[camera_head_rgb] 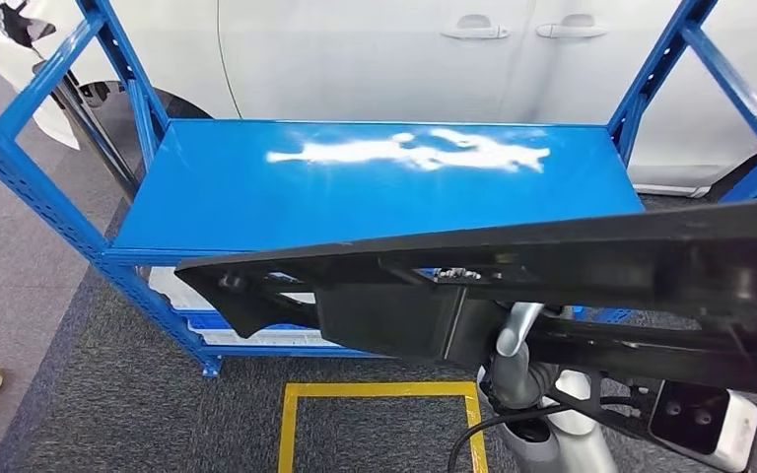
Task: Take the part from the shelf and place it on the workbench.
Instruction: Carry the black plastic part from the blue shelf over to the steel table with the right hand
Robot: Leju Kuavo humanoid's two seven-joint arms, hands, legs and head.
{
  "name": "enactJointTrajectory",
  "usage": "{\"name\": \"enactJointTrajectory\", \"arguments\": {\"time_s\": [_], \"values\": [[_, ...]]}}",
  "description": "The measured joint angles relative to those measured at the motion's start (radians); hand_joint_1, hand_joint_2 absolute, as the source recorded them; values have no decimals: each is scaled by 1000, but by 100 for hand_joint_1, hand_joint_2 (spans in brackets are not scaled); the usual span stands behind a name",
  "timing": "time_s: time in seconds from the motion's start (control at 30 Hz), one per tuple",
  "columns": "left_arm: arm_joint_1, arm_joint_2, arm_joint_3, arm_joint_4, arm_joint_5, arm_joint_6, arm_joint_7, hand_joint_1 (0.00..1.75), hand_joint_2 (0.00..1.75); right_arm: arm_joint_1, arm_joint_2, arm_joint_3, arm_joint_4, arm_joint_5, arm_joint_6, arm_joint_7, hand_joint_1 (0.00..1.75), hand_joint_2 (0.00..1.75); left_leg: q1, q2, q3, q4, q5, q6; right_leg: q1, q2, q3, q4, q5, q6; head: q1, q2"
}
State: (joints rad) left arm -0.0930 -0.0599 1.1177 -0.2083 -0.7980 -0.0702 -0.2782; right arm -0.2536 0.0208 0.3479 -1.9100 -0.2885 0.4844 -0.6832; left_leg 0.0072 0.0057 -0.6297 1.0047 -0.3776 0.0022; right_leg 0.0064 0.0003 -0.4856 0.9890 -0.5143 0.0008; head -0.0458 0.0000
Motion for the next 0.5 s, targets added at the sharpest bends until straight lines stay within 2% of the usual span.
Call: {"name": "enactJointTrajectory", "arguments": {"time_s": [0.03,0.1,0.13,0.17,0.23,0.27,0.3,0.33,0.37,0.4,0.43,0.47,0.5], "values": [[0,0,0,0,0,0,0,0,175,-3,2,0,1,0,0,0,175,175,1,0,-2,-1,5,-6,-2,-1,-5,-1,9,-6,0,0],[2,1,0,0,0,0,0,0,175,-6,5,0,2,1,0,1,175,175,2,-3,-10,7,-4,-14,-7,-5,-15,-7,25,-18,0,0],[2,1,0,0,-1,0,0,0,175,-8,7,1,3,1,0,2,175,175,3,-4,-19,29,-31,-17,-10,-7,-23,-10,35,-24,0,0],[3,1,0,0,-1,0,0,0,175,-9,9,1,4,1,0,1,175,175,4,-4,-32,66,-72,-20,-9,-8,-33,-10,43,-28,0,0],[3,1,0,0,-2,0,0,0,175,-9,11,2,7,1,0,0,175,175,5,-4,-65,188,-168,-27,-9,-8,-59,-8,63,-33,0,0],[3,2,0,0,-3,1,0,0,175,-9,12,2,9,3,0,-2,175,175,6,-4,-75,246,-193,-31,-9,-9,-74,-7,74,-32,0,0],[3,2,0,0,-4,1,0,0,175,-8,12,2,12,5,1,-4,175,175,6,-4,-73,283,-195,-34,-9,-9,-90,-4,85,-30,0,0],[3,2,0,0,-6,1,0,0,175,-8,12,2,14,9,3,-6,175,175,7,-4,-56,287,-176,-36,-9,-10,-106,0,94,-28,0,0],[3,2,0,0,-7,2,0,0,175,-7,12,2,16,13,5,-8,175,175,8,-4,-21,255,-148,-36,-10,-10,-121,5,103,-26,0,0],[2,2,0,0,-8,2,0,0,175,-7,12,2,17,15,8,-9,175,175,9,-4,30,190,-129,-35,-10,-10,-135,11,110,-22,0,0],[0,2,0,0,-9,3,0,0,175,-8,12,2,18,17,11,-9,175,175,9,-5,86,112,-126,-32,-9,-10,-147,18,117,-17,0,0],[-1,2,0,0,-9,3,0,0,175,-8,13,2,19,17,14,-10,175,175,7,-6,128,49,-132,-27,-7,-10,-155,23,123,-12,0,0],[-2,2,0,0,-10,3,0,0,175,-8,14,2,20,17,15,-11,175,175,5,-8,153,7,-143,-21,-6,-10,-159,27,130,-5,0,0]]}}
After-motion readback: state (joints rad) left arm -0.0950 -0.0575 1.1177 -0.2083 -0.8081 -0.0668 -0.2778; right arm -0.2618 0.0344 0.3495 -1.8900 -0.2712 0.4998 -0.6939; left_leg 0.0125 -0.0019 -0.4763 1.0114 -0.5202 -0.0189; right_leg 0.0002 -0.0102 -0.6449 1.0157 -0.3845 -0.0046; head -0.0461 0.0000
